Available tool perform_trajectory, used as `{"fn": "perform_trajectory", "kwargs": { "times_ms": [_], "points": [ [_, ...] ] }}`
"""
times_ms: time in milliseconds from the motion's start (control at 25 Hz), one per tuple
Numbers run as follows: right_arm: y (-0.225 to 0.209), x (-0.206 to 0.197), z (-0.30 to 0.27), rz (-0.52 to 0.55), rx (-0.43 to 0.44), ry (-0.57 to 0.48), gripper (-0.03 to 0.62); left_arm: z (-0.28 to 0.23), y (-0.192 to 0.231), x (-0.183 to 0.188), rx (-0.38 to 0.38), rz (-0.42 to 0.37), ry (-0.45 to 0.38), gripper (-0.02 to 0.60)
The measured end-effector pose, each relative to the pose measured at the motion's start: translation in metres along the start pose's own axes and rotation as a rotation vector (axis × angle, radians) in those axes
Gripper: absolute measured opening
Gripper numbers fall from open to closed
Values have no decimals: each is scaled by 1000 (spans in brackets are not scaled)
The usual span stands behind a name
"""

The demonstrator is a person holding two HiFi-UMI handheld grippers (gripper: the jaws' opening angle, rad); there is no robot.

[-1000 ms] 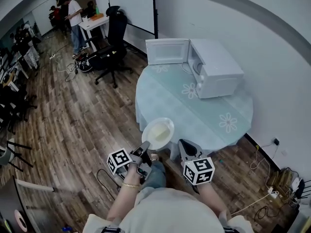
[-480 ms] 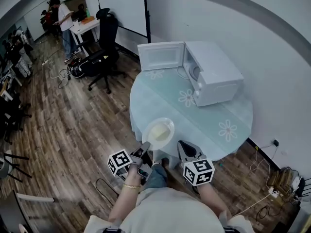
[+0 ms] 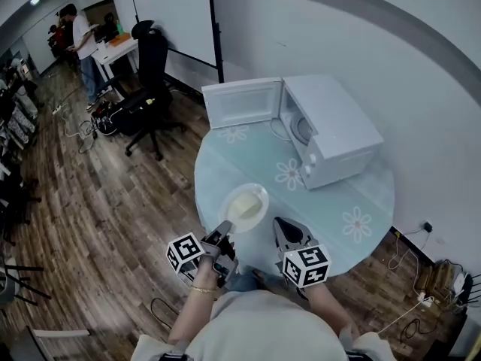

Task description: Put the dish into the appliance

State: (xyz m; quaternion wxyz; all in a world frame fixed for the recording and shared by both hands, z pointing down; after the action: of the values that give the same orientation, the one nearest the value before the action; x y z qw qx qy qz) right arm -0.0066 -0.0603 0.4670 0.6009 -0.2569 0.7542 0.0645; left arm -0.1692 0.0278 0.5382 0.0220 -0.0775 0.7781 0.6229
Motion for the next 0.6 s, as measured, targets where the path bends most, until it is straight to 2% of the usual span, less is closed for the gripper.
{"fn": "perform_trajectory", "kwargs": {
  "times_ms": [360, 600],
  "points": [
    [-46, 32, -72, -23, -69, 5, 6, -90, -12, 62, -3, 0, 76, 38],
    [-76, 42, -105, -42, -124, 12, 6, -150, -14, 87, -3, 0, 149, 38]
  ]
}}
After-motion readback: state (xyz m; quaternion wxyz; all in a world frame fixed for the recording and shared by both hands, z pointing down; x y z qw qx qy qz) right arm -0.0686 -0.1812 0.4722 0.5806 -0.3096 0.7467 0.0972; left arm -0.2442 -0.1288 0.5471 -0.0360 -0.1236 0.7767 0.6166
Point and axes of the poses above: the fingertips, and each gripper's own axes: z backward along the fingers, y to its left, x out of its top, the point moved 4 cm from there along z, backward along the fingers, and after that the axes turned 1 degree about -y, right-handed, at the moved point
